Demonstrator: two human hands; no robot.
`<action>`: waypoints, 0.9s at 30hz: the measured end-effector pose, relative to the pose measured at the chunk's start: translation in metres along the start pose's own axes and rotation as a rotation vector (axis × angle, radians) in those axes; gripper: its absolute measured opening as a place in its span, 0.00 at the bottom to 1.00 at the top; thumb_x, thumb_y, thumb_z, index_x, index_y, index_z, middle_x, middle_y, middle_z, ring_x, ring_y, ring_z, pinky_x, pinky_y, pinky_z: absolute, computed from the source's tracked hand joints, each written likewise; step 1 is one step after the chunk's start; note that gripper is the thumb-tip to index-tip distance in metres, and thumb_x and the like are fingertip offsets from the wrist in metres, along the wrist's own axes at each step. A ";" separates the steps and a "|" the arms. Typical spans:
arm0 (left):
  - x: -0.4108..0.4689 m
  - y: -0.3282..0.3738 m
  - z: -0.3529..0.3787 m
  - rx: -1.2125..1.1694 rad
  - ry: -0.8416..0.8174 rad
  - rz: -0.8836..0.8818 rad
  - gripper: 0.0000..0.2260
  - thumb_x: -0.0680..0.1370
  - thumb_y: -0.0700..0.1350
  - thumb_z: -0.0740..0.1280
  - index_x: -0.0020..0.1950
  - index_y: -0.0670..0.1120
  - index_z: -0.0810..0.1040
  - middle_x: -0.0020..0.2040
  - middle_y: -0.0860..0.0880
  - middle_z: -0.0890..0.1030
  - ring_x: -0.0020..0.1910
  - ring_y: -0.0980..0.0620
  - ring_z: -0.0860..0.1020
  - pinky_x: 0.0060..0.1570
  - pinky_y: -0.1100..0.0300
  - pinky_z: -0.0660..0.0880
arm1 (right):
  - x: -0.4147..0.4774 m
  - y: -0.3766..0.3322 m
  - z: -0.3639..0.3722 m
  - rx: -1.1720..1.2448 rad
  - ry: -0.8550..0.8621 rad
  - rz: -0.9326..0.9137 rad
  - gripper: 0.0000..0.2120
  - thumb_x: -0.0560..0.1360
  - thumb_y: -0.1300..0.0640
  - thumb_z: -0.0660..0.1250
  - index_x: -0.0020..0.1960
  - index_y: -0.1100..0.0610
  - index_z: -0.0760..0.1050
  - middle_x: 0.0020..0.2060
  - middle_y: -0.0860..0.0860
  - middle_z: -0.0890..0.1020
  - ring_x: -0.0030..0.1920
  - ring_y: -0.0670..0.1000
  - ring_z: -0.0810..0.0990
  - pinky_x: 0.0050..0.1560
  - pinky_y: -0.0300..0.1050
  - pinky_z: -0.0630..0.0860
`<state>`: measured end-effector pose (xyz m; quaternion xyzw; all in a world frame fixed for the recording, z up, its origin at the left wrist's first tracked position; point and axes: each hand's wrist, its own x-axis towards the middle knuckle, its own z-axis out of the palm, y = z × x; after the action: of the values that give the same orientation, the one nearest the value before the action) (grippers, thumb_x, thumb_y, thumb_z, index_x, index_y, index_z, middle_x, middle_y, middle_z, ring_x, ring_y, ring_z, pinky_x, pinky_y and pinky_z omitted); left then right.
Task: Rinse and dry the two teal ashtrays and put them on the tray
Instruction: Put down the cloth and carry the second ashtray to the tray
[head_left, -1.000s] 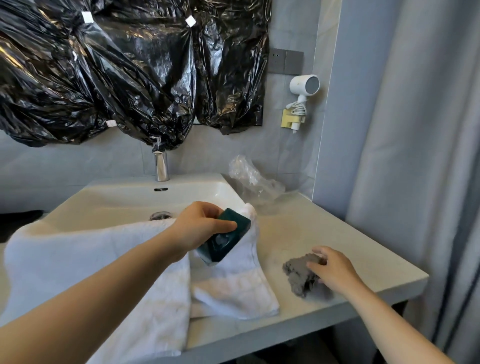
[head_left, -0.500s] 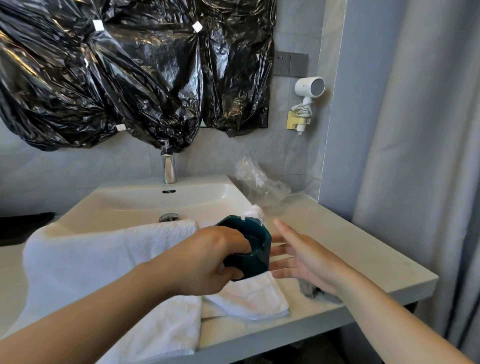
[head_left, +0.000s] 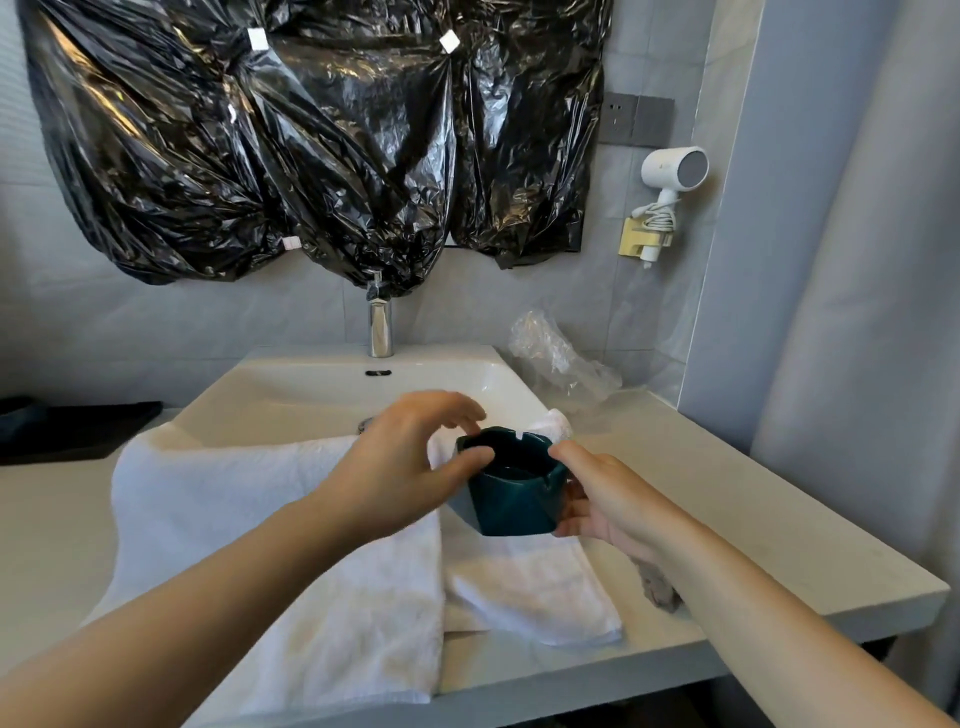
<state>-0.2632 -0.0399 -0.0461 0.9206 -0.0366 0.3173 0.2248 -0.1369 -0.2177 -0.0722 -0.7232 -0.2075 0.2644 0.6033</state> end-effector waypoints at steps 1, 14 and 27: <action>0.005 -0.004 -0.004 -0.051 0.062 -0.161 0.12 0.76 0.52 0.68 0.58 0.49 0.77 0.49 0.56 0.80 0.49 0.58 0.78 0.53 0.61 0.76 | 0.005 -0.004 0.002 0.013 0.000 0.003 0.15 0.79 0.53 0.58 0.52 0.62 0.78 0.37 0.58 0.76 0.33 0.54 0.76 0.35 0.44 0.77; 0.003 -0.042 -0.058 -0.822 -0.070 -0.990 0.11 0.79 0.49 0.65 0.55 0.42 0.76 0.48 0.34 0.82 0.37 0.41 0.84 0.33 0.56 0.82 | 0.047 -0.052 0.067 0.037 -0.204 -0.048 0.16 0.80 0.51 0.58 0.54 0.61 0.78 0.39 0.56 0.79 0.34 0.51 0.79 0.35 0.43 0.77; -0.060 -0.148 -0.172 -0.610 0.394 -1.101 0.10 0.78 0.46 0.66 0.54 0.41 0.78 0.43 0.37 0.84 0.35 0.41 0.84 0.33 0.53 0.82 | 0.081 -0.088 0.181 -0.590 -0.198 -0.605 0.07 0.74 0.50 0.69 0.46 0.53 0.81 0.39 0.47 0.82 0.40 0.45 0.79 0.48 0.47 0.79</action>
<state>-0.3778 0.1636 -0.0205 0.6245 0.3930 0.2941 0.6075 -0.1869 -0.0125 -0.0201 -0.7424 -0.5339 0.0732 0.3980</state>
